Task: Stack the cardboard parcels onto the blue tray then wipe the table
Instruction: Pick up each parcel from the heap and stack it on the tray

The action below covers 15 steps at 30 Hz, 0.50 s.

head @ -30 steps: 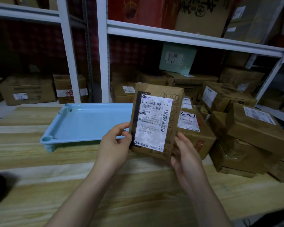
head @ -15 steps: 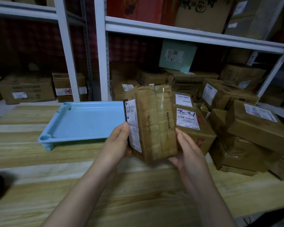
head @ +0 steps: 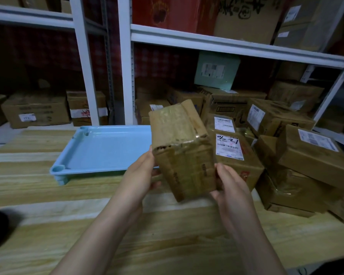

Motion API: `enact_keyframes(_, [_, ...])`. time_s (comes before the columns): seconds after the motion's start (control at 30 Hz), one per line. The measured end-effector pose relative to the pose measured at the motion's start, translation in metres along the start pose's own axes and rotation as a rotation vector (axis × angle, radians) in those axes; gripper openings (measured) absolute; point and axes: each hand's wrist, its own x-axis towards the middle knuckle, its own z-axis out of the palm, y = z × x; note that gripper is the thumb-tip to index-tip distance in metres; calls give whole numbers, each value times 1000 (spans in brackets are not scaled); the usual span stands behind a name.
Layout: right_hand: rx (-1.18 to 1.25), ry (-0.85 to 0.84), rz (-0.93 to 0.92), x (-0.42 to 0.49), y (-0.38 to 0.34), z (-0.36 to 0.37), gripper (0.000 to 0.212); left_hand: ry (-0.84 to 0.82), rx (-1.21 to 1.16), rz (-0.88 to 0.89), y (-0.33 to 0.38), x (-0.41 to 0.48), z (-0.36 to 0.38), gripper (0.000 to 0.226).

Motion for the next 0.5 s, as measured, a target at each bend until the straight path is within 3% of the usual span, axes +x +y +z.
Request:
enact_keyframes(0.17, [25, 57, -8, 2, 2, -3, 15, -43, -30, -11, 7, -8, -4, 34])
enact_keyframes(0.37, [142, 71, -5, -2, -3, -3, 52, -60, -152, -44, 18, -13, -11, 50])
enact_keyframes(0.5, [160, 69, 1, 0, 1, -4, 50, 13, -175, -40, 18, -12, -17, 31])
